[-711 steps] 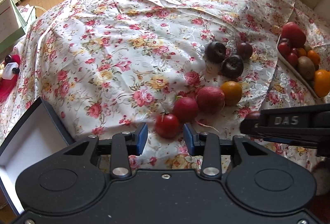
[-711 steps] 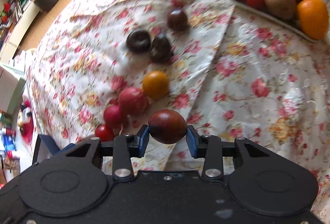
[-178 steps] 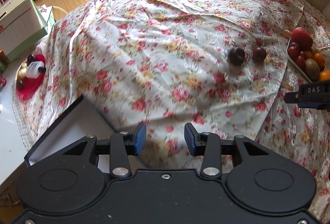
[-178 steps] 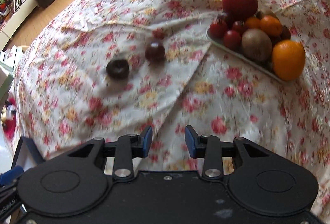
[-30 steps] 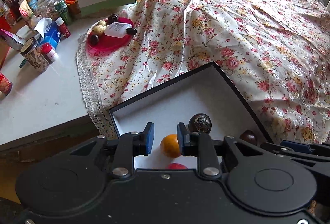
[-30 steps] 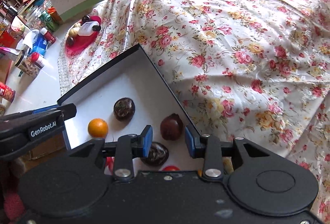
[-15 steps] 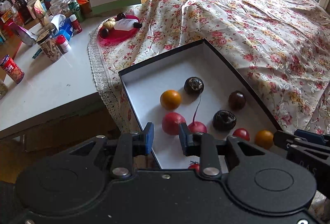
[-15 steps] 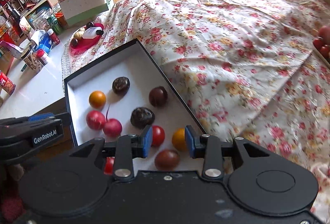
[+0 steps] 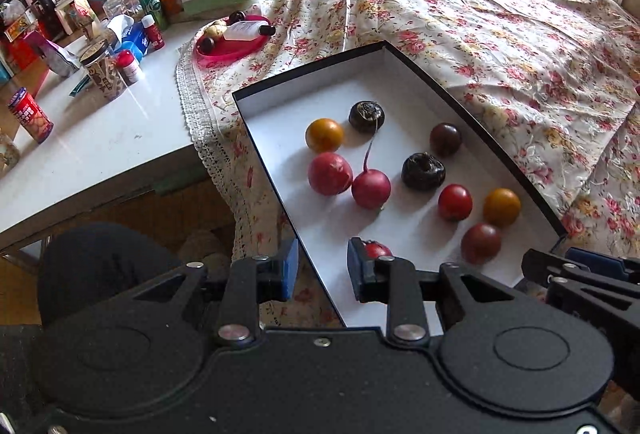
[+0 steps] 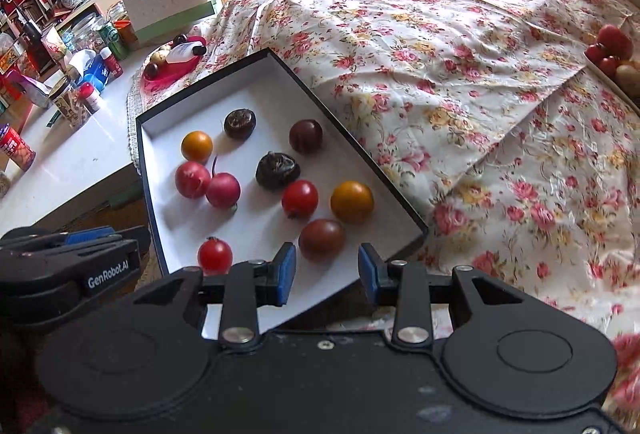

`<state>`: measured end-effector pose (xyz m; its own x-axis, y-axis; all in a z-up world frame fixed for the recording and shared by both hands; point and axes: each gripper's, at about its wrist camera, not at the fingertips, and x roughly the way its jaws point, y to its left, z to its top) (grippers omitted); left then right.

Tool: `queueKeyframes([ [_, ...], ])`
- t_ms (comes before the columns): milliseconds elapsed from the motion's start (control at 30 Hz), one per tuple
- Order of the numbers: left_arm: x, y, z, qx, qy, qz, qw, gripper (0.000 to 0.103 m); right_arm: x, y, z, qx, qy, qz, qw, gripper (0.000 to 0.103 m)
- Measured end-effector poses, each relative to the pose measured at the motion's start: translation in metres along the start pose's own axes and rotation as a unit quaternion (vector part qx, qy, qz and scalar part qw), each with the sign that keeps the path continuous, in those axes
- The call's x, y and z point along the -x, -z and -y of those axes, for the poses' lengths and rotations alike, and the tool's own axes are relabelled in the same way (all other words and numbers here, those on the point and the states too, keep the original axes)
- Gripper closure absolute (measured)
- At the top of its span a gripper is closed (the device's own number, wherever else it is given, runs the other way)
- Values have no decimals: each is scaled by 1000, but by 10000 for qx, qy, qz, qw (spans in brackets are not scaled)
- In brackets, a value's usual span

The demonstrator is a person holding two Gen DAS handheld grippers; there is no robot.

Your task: Organize fruits

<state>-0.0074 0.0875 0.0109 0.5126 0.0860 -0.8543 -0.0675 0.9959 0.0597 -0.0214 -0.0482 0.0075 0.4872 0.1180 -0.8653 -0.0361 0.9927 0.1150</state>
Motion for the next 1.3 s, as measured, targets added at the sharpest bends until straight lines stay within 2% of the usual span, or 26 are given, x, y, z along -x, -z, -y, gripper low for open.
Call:
queueKeyframes([
  [233, 6, 9, 2, -23, 115, 58, 9999, 65, 7, 8, -1, -9, 65, 100, 9999, 65],
  [467, 8, 15, 2, 2, 81, 128, 9999, 65, 6, 16, 0, 18, 176, 114, 9998, 65],
  [1300, 1, 18, -1, 10, 147, 4, 9999, 65, 8, 19, -3, 47, 152, 158, 9997, 65],
])
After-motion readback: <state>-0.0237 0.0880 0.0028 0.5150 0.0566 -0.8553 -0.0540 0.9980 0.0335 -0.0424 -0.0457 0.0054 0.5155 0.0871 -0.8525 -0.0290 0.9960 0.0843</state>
